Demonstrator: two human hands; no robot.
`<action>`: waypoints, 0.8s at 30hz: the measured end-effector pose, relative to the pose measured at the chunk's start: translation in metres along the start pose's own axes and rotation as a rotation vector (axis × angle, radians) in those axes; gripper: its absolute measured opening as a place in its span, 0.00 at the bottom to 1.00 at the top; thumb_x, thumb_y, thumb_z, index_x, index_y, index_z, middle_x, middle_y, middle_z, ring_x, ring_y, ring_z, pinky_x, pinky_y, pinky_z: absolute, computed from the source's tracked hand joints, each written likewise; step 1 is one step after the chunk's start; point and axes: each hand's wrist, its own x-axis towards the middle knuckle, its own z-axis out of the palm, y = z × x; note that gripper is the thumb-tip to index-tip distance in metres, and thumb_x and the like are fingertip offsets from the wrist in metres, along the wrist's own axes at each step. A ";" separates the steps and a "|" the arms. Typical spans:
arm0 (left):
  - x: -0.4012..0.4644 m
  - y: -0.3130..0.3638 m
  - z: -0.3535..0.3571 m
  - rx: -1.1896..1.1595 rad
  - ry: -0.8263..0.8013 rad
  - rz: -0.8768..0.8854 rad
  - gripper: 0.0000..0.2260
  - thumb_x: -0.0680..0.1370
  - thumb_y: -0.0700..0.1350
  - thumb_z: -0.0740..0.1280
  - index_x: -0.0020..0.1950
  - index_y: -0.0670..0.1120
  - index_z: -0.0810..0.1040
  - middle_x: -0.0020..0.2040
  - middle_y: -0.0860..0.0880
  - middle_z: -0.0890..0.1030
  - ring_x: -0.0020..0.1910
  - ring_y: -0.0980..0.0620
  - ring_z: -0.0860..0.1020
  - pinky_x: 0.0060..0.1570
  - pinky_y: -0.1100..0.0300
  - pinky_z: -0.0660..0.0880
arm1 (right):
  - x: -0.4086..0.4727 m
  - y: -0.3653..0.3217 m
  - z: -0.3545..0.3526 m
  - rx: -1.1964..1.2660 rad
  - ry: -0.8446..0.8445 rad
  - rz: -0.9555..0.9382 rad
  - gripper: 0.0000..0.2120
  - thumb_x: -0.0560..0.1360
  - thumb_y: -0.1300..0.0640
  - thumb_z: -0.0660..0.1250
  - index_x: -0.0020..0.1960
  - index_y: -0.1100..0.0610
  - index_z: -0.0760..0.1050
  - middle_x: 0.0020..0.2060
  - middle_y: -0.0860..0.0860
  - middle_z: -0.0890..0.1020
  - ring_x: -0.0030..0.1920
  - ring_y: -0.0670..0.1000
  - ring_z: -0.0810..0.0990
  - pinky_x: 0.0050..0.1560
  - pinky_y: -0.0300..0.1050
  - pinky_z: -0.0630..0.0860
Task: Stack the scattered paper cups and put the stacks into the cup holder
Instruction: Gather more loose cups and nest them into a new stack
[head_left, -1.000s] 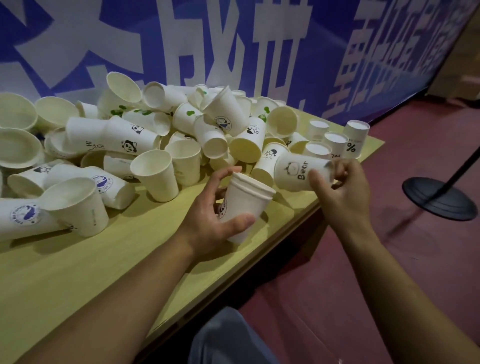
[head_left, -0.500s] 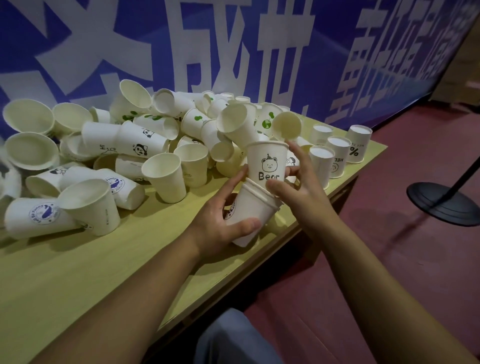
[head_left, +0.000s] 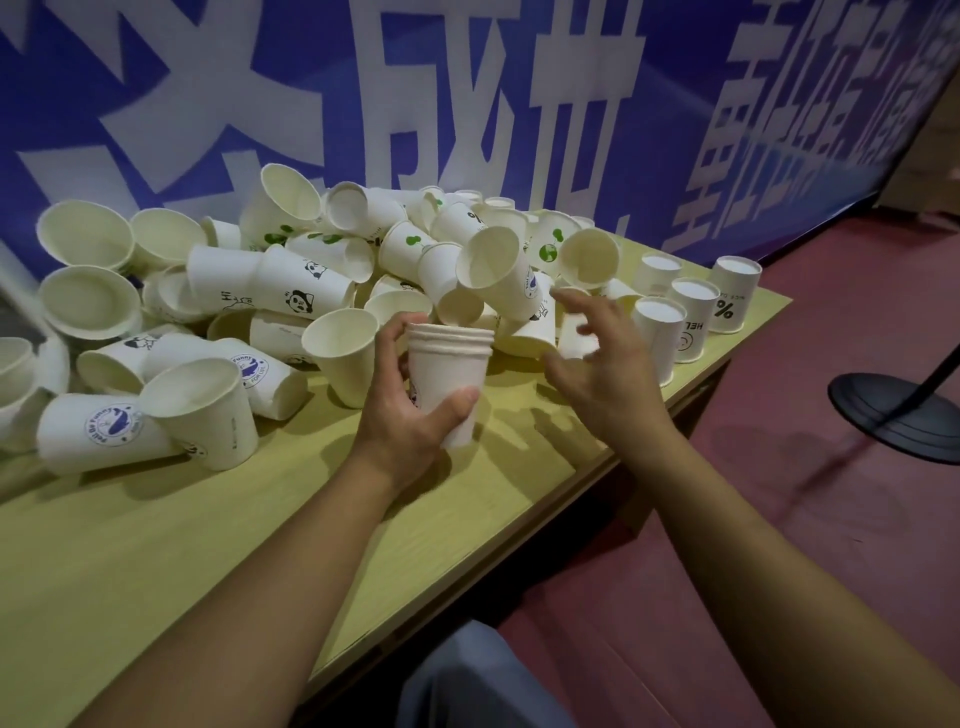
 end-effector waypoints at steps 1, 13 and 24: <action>0.001 -0.001 -0.003 -0.010 0.026 -0.016 0.32 0.65 0.58 0.74 0.65 0.68 0.64 0.61 0.45 0.77 0.53 0.44 0.81 0.46 0.50 0.83 | 0.012 -0.002 0.002 -0.071 -0.039 -0.037 0.32 0.74 0.57 0.74 0.73 0.40 0.66 0.67 0.47 0.72 0.65 0.50 0.72 0.63 0.46 0.71; 0.001 -0.005 -0.009 -0.008 0.022 -0.017 0.38 0.66 0.60 0.73 0.74 0.68 0.63 0.71 0.51 0.72 0.66 0.50 0.76 0.57 0.54 0.81 | 0.075 -0.012 0.030 -0.010 -0.153 -0.068 0.40 0.71 0.58 0.77 0.76 0.42 0.61 0.74 0.48 0.69 0.70 0.52 0.69 0.66 0.49 0.71; -0.003 0.000 -0.001 0.149 -0.191 0.005 0.42 0.65 0.61 0.74 0.75 0.73 0.56 0.72 0.58 0.71 0.65 0.66 0.74 0.58 0.65 0.77 | 0.048 -0.034 0.004 0.499 -0.004 0.159 0.35 0.77 0.52 0.72 0.78 0.46 0.58 0.62 0.46 0.70 0.54 0.42 0.77 0.42 0.33 0.79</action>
